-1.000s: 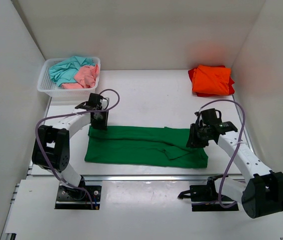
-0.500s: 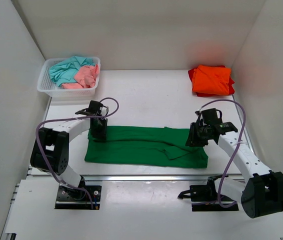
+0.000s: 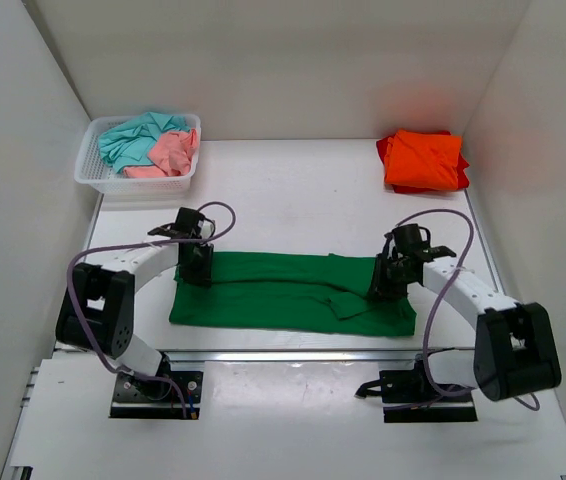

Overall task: Fold and stack the t-shirts
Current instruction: Fold the other side of the tshirt into a rectangle, then rotate the tshirt 90 degrees

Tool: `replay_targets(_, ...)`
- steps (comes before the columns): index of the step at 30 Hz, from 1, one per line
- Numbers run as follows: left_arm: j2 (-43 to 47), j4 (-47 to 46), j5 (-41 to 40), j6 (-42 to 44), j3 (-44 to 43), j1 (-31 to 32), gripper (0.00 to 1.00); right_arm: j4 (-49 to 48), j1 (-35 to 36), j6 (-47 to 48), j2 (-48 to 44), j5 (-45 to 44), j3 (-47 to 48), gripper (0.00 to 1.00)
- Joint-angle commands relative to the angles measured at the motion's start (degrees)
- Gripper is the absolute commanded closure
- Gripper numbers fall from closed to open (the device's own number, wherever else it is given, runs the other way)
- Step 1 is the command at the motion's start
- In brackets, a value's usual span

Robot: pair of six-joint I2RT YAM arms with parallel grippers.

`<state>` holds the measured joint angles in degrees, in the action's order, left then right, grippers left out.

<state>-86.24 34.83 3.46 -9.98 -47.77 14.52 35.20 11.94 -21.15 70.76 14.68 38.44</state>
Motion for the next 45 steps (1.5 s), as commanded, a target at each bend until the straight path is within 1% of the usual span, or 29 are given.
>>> replay_targets(1, -2.96, -1.34, -0.39, -0.40, 0.40, 1.29, 0.65, -6.72, 0.36, -2.67, 5.85, -1.41, 0.23, 0.80)
replay_targets(5, -5.86, 0.23, 1.81, -0.48, -0.13, 3.66, 0.70, -9.09, 0.62, -1.44, 19.63, -1.23, 8.39, 0.80)
replay_targets(6, -5.96, 0.85, 2.68, -0.57, -0.57, 4.71, 0.71, -9.18, 0.62, -0.05, 22.03, -0.88, 13.28, 0.81)
replay_targets(8, -7.10, 1.72, 3.56, -1.27, -1.44, 7.17, 0.74, -8.31, 0.36, 2.59, 32.72, -0.97, 27.14, 0.81)
replay_targets(9, -7.36, 1.99, 3.83, -1.36, -1.89, 7.79, 0.74, -6.65, 0.36, 3.56, 34.95, -0.44, 31.22, 0.80)
replay_targets(11, -7.54, 3.66, 6.19, -2.06, -2.76, 10.60, 0.76, -3.48, 1.14, 7.33, 46.78, 0.79, 49.71, 0.79)
replay_targets(12, -8.06, 4.19, 6.90, -1.72, -3.46, 11.40, 0.78, -0.86, 1.24, 8.30, 53.01, 2.62, 54.85, 0.79)
replay_targets(13, -8.42, 5.67, 8.39, -1.97, -3.56, 12.80, 0.79, 3.69, 1.67, 10.49, 56.29, 2.90, 65.87, 0.79)
replay_targets(14, -8.33, 7.43, 9.71, -1.89, -4.26, 13.85, 0.81, 6.52, 1.59, 11.73, 62.85, 3.08, 78.59, 0.78)
replay_targets(15, -7.64, 8.75, 10.76, -1.80, -4.70, 14.82, 0.82, 12.81, 1.68, 12.44, 69.10, 3.25, 91.69, 0.77)
replay_targets(16, -5.98, 9.03, 12.86, -1.71, -4.88, 14.92, 0.82, 18.10, 1.59, 13.14, 71.68, 3.08, 97.82, 0.74)
replay_targets(17, -4.05, 8.94, 15.41, -2.15, -5.14, 14.40, 0.81, 21.63, 1.68, 14.02, 75.62, 2.29, 108.41, 0.73)
replay_targets(18, -2.64, 8.33, 18.39, -3.63, -5.58, 13.61, 0.81, 22.10, 1.50, 13.85, 76.79, 2.20, 112.78, 0.73)
replay_targets(20, 2.02, 6.49, 23.40, -6.09, -7.16, 11.59, 0.82, 18.79, 1.33, 14.02, 72.52, 4.04, 108.28, 0.70)
replay_targets(22, 3.70, 4.47, 27.63, -8.04, -10.06, 10.00, 0.84, 14.66, 2.38, 15.16, 65.32, 1.95, 99.59, 0.65)
replay_targets(24, 3.80, 2.01, 31.15, -9.35, -14.78, 7.99, 0.82, 9.47, 4.05, 15.43, 54.19, 0.00, 84.69, 0.59)
replay_targets(25, 3.01, 1.30, 31.51, -9.53, -16.03, 6.93, 0.82, 5.97, 5.10, 15.00, 51.26, -0.70, 81.22, 0.58)
replay_targets(26, 1.61, 0.51, 31.60, -10.14, -18.82, 5.62, 0.83, 2.97, 6.15, 14.21, 45.66, -0.79, 73.96, 0.58)
replay_targets(27, -0.84, 0.50, 31.43, -9.98, -22.16, 3.69, 0.80, -0.97, 7.64, 12.72, 40.39, -0.18, 66.32, 0.58)
replay_targets(28, -2.17, 1.46, 30.82, -9.63, -25.76, 2.02, 0.80, -2.75, 8.35, 11.14, 35.02, 1.04, 58.59, 0.58)
replay_targets(31, -9.90, 7.95, 34.23, -5.69, -33.33, 0.16, 0.83, -11.28, 14.58, 7.71, 26.12, -0.60, 43.53, 0.56)
replay_targets(33, -11.15, 8.76, 36.26, -4.09, -30.65, 1.11, 0.83, -14.88, 17.49, 5.61, 22.32, 0.70, 37.02, 0.57)
replay_targets(35, -8.61, 3.52, 34.77, -4.44, -21.46, 2.96, 0.83, -17.87, 17.85, 2.79, 20.12, 3.32, 29.89, 0.57)
replay_targets(37, -4.31, -1.84, 35.46, -8.37, -13.28, 3.06, 0.82, -19.12, 20.56, 1.90, 20.03, 4.22, 27.49, 0.57)
replay_targets(38, -2.90, -5.09, 35.65, -9.00, -8.62, 2.62, 0.82, -18.07, 21.36, 1.64, 20.29, 2.31, 27.13, 0.56)
replay_targets(40, 0.87, -7.48, 35.13, -11.02, -3.85, 1.39, 0.78, -18.15, 23.64, 0.59, 19.51, -0.96, 24.95, 0.55)
replay_targets(42, 4.65, -8.98, 31.97, -11.38, -1.11, 1.03, 0.75, -22.00, 23.13, -1.61, 17.84, -0.70, 21.69, 0.56)
replay_targets(44, 9.23, -11.87, 25.14, -13.39, 1.96, 0.51, 0.62, -25.26, 22.34, -4.15, 15.73, -0.70, 18.09, 0.57)
replay_targets(45, 12.20, -13.46, 23.53, -14.10, 3.20, 0.33, 0.59, -26.66, 22.07, -5.21, 15.46, -2.09, 17.38, 0.60)
